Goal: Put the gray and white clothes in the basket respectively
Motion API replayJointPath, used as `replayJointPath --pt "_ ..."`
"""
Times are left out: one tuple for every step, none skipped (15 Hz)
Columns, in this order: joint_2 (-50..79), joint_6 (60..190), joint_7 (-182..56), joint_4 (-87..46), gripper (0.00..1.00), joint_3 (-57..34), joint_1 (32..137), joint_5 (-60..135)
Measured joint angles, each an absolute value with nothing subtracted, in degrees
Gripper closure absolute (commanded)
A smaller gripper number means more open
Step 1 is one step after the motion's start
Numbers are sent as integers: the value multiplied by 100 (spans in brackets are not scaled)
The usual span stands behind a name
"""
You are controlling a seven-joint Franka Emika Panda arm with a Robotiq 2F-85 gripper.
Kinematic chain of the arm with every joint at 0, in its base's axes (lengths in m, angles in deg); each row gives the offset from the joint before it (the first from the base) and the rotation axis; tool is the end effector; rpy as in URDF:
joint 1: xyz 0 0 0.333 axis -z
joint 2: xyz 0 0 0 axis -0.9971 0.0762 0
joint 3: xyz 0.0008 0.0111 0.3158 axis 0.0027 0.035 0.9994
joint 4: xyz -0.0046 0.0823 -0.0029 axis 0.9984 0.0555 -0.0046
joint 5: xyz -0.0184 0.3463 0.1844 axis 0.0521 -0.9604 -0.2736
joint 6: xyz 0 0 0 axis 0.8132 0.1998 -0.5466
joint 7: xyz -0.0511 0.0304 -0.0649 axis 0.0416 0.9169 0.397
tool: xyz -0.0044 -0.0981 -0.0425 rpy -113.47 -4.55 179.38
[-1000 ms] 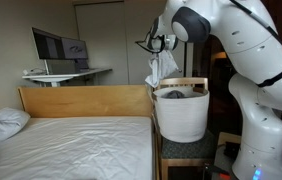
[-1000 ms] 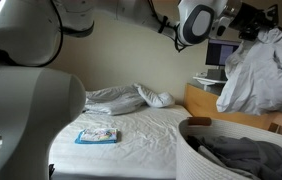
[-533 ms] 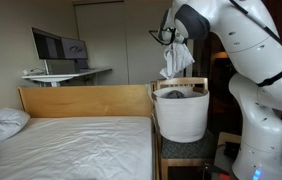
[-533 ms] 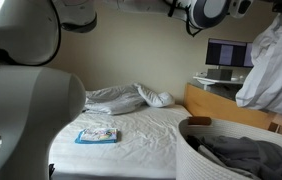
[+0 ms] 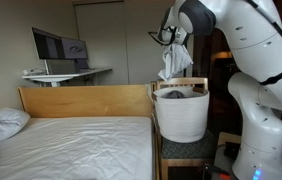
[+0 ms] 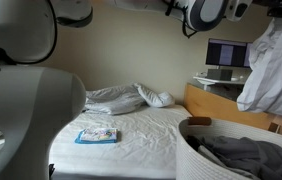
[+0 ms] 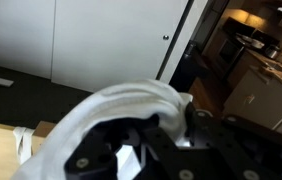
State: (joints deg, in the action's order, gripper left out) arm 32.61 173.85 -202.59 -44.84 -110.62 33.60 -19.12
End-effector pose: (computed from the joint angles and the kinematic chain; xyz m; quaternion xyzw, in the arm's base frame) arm 0.4039 -0.3706 0.6289 0.3127 0.7118 -0.4147 0.4728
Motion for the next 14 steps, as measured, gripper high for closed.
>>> replayJointPath --pt "3063 17642 -20054 -4634 94 -11163 3061 -1912" --pt "2857 17896 -19870 -4778 94 -11321 2727 -1912" --pt "2646 18142 -19710 -4910 94 -11541 2357 -1910" --pt "2447 18362 -19576 -5017 94 -11802 1977 -1902" --pt "2252 18559 -19467 -5109 94 -12108 1574 -1880" --pt "2081 18715 -19382 -5188 94 -12449 1156 -1838" --pt "1933 18812 -19351 -5258 94 -12829 722 -1753" --pt "1822 18863 -19349 -5331 94 -13213 302 -1651" --pt "1760 18860 -19349 -5395 94 -13582 -67 -1544" --pt "1722 18849 -19349 -5452 94 -13939 -399 -1433" --pt "1690 18844 -19349 -5516 94 -14276 -713 -1328" --pt "1676 18834 -19349 -5605 94 -14595 -1020 -1226" --pt "1671 18804 -19349 -5716 94 -14874 -1304 -1154" --pt "1677 18709 -19349 -5840 94 -15118 -1555 -1087"
